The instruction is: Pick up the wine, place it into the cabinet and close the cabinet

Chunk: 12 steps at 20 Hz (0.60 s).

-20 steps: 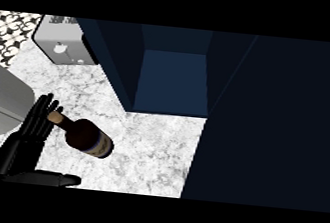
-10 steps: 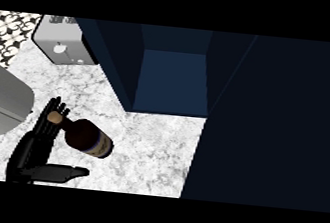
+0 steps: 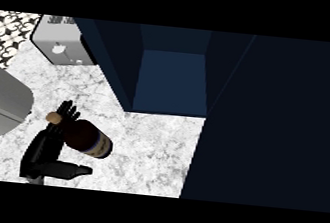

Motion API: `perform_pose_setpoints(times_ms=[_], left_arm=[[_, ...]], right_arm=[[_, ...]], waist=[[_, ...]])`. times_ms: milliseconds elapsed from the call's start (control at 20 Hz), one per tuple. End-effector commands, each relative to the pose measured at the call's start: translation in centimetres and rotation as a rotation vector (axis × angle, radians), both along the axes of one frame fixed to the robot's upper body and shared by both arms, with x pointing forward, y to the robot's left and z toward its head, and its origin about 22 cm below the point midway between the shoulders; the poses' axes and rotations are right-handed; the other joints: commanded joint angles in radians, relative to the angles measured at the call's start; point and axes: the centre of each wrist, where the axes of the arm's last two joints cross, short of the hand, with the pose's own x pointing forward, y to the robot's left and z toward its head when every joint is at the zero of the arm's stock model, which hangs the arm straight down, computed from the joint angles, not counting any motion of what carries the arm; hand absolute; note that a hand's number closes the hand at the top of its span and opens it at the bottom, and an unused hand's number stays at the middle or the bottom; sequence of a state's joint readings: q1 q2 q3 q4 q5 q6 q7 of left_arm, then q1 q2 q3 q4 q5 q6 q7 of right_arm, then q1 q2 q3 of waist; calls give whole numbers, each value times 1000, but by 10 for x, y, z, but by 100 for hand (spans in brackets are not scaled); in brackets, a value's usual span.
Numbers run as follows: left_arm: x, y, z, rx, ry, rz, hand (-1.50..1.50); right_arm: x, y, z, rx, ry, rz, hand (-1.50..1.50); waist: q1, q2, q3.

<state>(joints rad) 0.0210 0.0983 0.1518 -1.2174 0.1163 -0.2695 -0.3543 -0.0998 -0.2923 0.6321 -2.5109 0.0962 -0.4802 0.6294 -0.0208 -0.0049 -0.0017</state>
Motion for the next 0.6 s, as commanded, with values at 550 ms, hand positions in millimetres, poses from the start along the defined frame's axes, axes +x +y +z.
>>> perform_pose_setpoints(times_ms=[550], left_arm=[[4,-4,-34,-58,-30,-74,-150]], right_arm=[[-31,-14,23,18,-98,-56,-150]], waist=[[7,1,0]])
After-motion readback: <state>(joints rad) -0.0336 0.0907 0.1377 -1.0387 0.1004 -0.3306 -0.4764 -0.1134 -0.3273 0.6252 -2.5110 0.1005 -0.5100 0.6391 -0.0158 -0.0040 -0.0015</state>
